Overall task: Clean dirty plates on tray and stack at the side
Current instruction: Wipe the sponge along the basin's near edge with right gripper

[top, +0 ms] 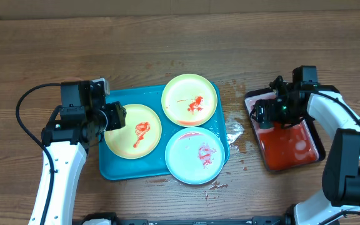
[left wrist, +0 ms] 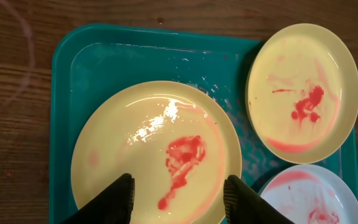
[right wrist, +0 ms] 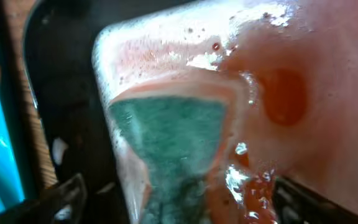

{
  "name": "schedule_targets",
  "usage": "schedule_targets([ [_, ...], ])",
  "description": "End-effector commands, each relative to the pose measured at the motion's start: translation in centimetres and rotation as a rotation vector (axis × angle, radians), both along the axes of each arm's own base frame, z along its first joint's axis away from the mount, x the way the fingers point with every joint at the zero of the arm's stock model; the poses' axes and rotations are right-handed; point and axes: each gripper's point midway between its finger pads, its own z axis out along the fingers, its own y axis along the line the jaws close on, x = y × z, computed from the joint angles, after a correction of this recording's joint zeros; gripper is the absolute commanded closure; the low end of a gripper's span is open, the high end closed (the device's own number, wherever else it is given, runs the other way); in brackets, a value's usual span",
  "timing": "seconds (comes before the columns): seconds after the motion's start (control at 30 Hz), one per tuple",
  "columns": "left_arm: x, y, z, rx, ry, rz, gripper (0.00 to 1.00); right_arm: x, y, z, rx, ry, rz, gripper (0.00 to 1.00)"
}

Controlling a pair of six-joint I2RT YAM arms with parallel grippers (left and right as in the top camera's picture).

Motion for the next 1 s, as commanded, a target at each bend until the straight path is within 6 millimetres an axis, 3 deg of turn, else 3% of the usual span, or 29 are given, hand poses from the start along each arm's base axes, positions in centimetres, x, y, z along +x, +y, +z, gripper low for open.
schedule_targets([
  [0.0, 0.6, 0.2, 0.7, 0.008, -0.019, 0.000, 0.50, 0.2, -0.5, -0.4, -0.028, -0.007, -0.003, 0.00],
  [0.2, 0.6, 0.2, 0.7, 0.008, -0.019, 0.000, 0.49, 0.3, -0.8, -0.5, -0.047, -0.010, -0.006, 0.00],
  [0.33, 0.5, 0.2, 0.7, 0.007, -0.016, 0.000, 0.49, 1.7, -0.9, -0.2, -0.050, -0.068, -0.008, 0.00],
  [0.97, 0.5, 0.2, 0.7, 0.007, -0.018, 0.000, 0.46, 1.2, -0.9, -0.4, -0.053, -0.045, -0.008, 0.00],
])
